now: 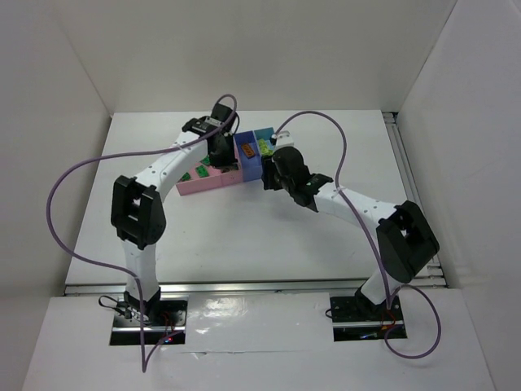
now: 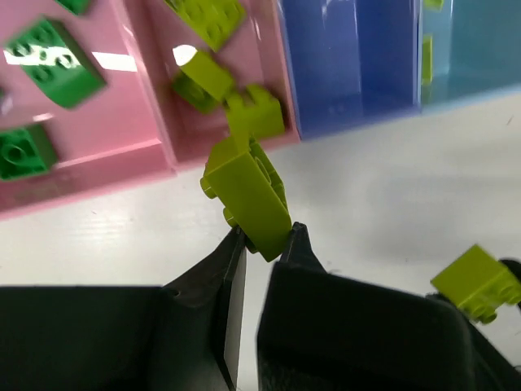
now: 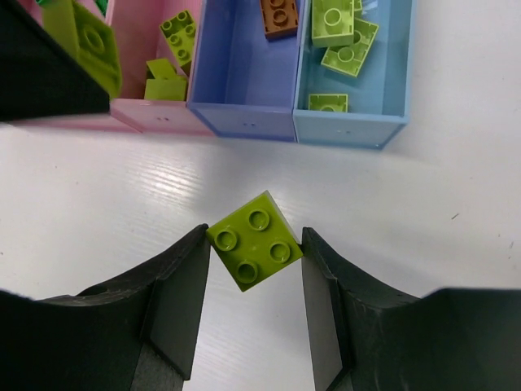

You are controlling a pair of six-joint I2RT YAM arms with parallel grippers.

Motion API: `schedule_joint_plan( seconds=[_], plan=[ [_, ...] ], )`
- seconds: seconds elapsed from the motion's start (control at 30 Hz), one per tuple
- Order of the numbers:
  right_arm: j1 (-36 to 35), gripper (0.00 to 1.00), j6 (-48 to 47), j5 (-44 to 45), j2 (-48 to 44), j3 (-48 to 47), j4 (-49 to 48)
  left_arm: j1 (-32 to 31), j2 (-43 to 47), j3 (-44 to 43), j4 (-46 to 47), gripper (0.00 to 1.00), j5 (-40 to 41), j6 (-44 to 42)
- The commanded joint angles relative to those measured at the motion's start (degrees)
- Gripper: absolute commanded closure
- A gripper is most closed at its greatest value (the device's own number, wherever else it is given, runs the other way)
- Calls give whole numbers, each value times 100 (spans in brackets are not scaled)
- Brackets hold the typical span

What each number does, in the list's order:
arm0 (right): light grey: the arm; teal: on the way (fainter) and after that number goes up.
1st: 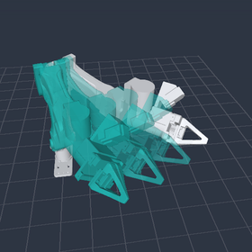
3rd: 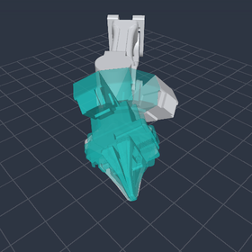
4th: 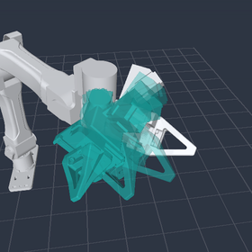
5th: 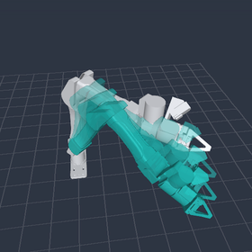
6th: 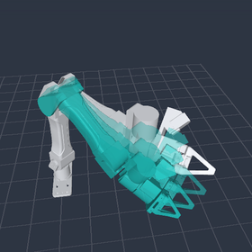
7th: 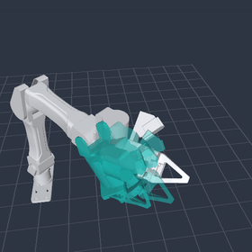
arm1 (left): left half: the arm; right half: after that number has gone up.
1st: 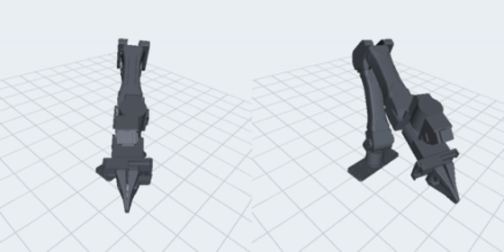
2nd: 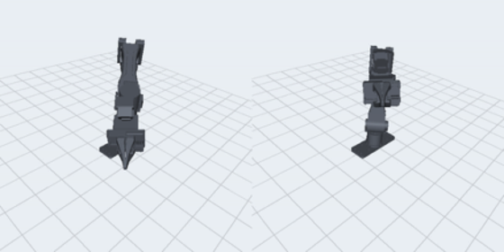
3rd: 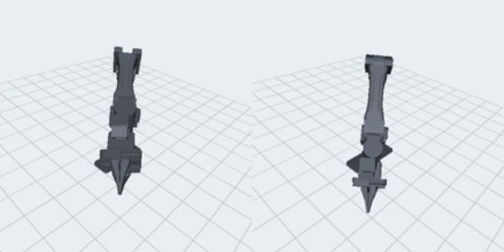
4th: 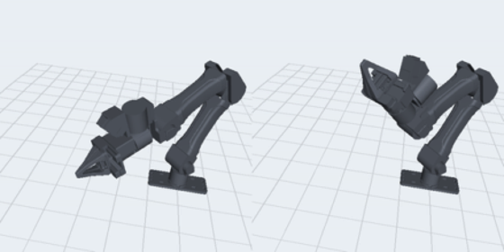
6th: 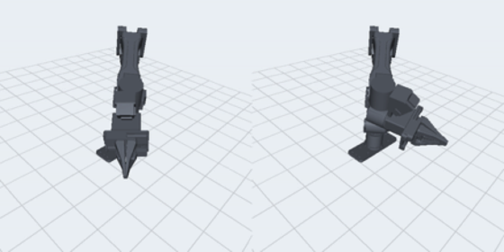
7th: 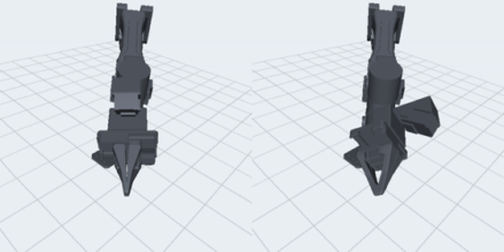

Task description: Sort the legos into containers by color

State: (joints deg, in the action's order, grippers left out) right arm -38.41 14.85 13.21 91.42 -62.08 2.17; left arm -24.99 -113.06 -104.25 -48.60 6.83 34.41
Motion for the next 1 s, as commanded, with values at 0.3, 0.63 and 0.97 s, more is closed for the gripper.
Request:
schedule_joint_plan(
  seconds=[0.3,0.63,0.97],
  plan=[
    [18,59,-35,-256,86,-848,-59,487,-1439,-1906,-466,47,3,-145],
    [18,59,-88,-740,1342,-1947,-401,1020,-236,-1793,-466,32,275,-32],
    [-35,59,-140,-820,2774,-3274,-402,2385,1636,413,-71,30,-384,391]
  ],
)
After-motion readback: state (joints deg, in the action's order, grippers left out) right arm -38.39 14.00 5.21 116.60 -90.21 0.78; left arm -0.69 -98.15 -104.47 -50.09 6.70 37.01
